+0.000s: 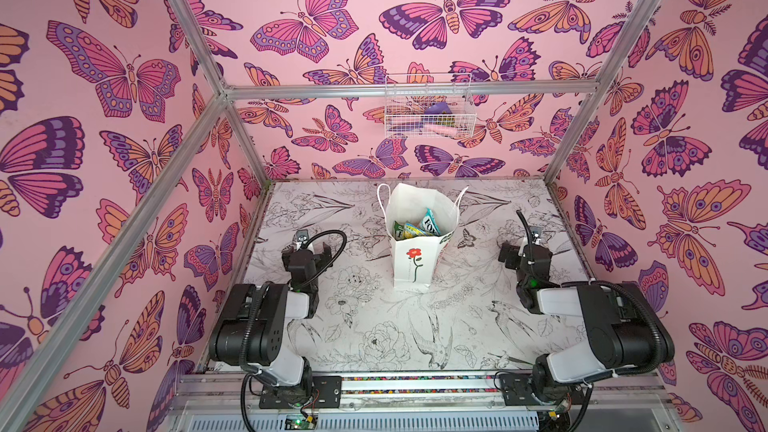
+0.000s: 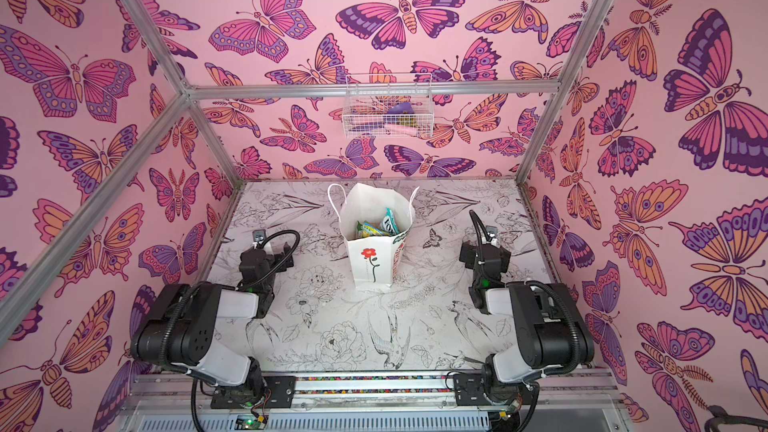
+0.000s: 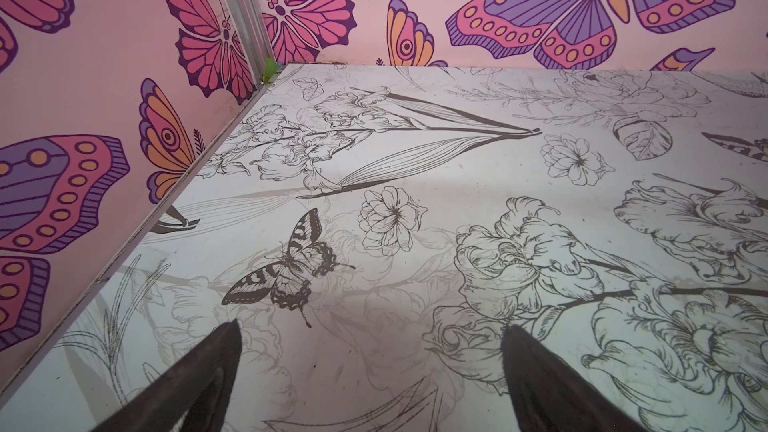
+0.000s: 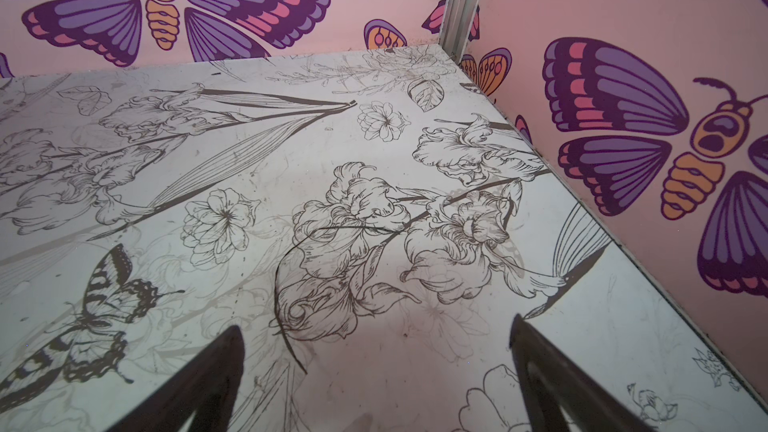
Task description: Place the snacks into the paper bag
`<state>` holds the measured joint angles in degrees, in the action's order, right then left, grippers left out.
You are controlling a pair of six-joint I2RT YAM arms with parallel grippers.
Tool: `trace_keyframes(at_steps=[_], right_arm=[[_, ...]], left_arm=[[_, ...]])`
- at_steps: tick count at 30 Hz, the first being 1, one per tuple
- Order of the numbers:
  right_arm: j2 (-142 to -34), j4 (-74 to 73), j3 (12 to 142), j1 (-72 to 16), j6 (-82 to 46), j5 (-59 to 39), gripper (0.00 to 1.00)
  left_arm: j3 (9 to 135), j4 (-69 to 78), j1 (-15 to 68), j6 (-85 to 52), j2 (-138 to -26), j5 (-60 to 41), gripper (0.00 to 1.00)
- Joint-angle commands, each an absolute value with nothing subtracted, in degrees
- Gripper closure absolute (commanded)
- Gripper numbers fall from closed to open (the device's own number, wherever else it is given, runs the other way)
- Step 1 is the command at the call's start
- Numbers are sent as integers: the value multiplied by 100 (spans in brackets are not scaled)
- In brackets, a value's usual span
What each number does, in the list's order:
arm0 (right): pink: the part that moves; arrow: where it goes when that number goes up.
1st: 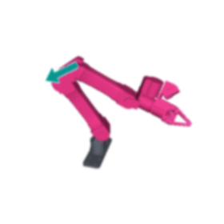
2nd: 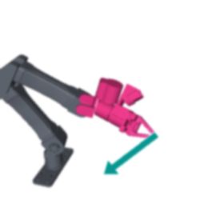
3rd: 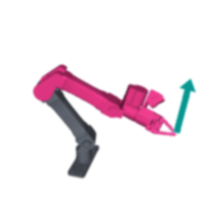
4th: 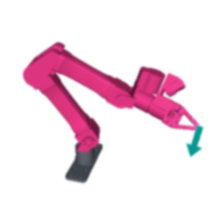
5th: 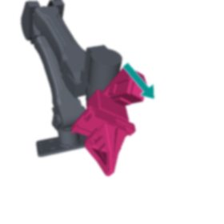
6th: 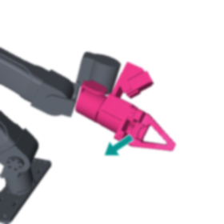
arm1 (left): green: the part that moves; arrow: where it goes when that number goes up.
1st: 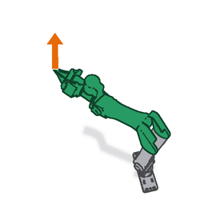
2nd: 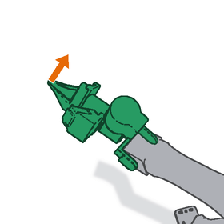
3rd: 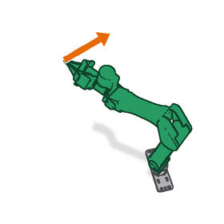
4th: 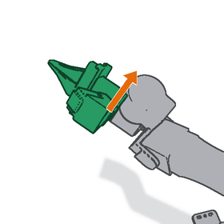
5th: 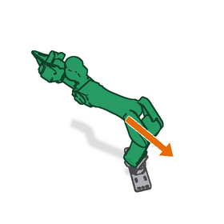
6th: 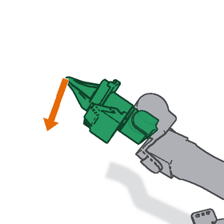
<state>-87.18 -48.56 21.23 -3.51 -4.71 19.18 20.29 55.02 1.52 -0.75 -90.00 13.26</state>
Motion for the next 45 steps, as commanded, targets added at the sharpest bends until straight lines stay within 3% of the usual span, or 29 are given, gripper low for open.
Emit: trace_keyframes(at_steps=[1,45], right_arm=[[-8622,-4854,2180,-330,-552,1881,1],[-8622,-4851,2180,-325,-554,1881,1]], left_arm=[[2000,5501,131,-158,-8911,1266,1],[2030,5447,140,-70,-8912,1072,1]])
